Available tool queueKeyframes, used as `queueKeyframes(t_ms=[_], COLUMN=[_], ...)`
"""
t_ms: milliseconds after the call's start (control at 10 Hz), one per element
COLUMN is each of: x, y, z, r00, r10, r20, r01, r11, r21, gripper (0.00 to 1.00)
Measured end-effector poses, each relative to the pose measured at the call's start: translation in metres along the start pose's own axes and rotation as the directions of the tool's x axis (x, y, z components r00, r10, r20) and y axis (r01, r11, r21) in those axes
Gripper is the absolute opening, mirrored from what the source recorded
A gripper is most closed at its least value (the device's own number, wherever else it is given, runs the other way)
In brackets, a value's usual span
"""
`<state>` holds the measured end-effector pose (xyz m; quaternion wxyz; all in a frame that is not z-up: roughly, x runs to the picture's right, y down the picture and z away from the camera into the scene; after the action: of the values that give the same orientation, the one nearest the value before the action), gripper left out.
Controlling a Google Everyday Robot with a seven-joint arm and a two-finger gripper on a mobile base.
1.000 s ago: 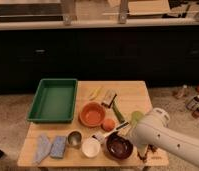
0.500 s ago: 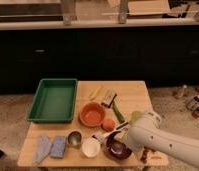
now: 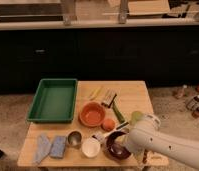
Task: Stack bowls into tray
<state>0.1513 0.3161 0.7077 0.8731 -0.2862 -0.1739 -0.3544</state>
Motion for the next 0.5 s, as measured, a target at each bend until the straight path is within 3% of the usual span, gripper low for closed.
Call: queueKeyframes(t_ms=[100, 200, 500], x=[0.0, 0.0012, 0.0044], y=[0.0012, 0.003, 0.0063], z=[0.0006, 0.0008, -0.0024], r00=[1.0, 1.0, 1.0], r10=[0.002, 0.008, 0.021], r20=[0.001, 0.003, 0.005], r01=[-0.002, -0.008, -0.021], r11=[1.0, 1.0, 1.0], r21=[-0.002, 0.003, 0.02], gripper=[0.77, 0.62, 0.32])
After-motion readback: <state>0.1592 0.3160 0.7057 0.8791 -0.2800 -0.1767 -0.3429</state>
